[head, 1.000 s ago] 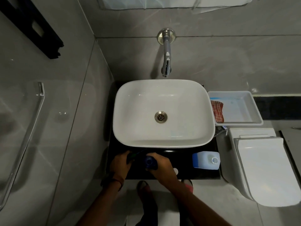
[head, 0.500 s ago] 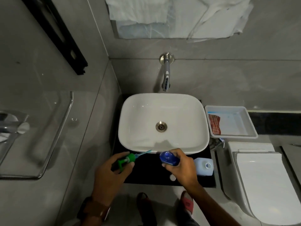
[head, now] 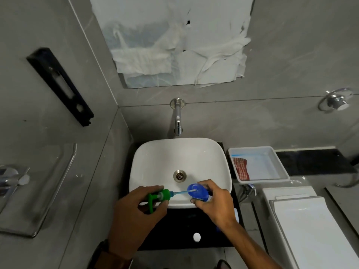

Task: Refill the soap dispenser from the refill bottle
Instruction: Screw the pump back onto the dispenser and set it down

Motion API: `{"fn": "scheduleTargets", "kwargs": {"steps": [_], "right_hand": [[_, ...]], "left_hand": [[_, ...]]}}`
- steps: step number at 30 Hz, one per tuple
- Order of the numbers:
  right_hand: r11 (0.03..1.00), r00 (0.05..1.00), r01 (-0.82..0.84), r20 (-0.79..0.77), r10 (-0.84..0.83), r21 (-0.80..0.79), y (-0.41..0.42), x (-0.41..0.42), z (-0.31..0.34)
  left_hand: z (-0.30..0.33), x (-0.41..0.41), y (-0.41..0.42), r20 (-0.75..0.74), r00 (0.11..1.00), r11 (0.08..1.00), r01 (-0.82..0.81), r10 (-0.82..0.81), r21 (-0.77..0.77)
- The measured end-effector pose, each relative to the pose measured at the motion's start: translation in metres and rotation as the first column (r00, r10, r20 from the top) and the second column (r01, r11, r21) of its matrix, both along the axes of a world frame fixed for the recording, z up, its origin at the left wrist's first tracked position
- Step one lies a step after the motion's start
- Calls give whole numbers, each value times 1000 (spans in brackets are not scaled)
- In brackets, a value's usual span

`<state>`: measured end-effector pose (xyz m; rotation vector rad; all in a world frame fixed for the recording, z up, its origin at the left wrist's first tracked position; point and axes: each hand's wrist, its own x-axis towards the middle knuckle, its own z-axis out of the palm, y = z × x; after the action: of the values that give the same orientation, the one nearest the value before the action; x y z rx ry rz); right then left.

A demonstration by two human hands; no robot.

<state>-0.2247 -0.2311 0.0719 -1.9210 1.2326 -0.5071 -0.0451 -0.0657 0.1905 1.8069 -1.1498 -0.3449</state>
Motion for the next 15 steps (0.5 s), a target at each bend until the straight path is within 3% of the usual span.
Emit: {"fn": "scheduleTargets", "kwargs": {"steps": [7, 15], "right_hand": [[998, 999, -39, -35, 38, -52, -1, 0, 18], [971, 987, -155, -57, 147, -180, 14, 10, 39]], "left_hand": [[2, -6, -13, 55, 998, 999, 4, -7, 41], [5, -13, -50, 223, 966, 985, 102, -131, 136]]}}
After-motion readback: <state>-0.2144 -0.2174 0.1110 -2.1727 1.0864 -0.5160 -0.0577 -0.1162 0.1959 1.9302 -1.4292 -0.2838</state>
